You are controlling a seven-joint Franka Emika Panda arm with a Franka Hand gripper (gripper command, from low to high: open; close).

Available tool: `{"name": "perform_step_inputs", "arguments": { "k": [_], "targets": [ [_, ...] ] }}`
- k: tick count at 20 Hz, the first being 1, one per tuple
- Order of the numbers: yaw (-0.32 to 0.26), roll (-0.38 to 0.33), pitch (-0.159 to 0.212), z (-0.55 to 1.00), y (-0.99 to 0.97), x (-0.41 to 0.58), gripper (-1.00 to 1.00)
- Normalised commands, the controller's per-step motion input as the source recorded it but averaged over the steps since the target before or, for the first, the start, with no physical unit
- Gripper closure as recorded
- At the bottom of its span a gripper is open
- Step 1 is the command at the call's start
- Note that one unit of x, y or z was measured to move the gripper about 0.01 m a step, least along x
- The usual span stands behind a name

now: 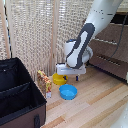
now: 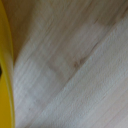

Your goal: Kindly move your gripper toward the top drawer's handle. With caution, hold the handle robustly using your gripper and pull open the top drawer. Let the handle go. Relocate your gripper to the bowl placed in the background. Gently hold the bowl using your gripper. Bring the gripper and the bowl to the ajar drawer. Softly release the bowl into it.

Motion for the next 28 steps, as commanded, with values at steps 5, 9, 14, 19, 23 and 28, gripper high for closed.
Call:
{"name": "perform_step_inputs", "arguments": {
  "k": [5, 9, 14, 19, 23, 28],
  "targets": [
    [0.06, -0.015, -0.002, -0.14, 0.07, 0.243, 1.0],
    [0.067, -0.021, -0.039, -0.12, 0.02, 0.129, 1.0],
    [0.002, 0.051, 0.0, 0.18, 0.0, 0.297, 1.0],
    [-0.04, 0.141, 0.077, 0.64, 0.0, 0.299, 1.0],
    [-0.032, 0.127, 0.132, 0.66, 0.04, 0.247, 1.0],
    [-0.033, 0.091, 0.115, 0.77, 0.02, 0.282, 1.0]
  ]
}}
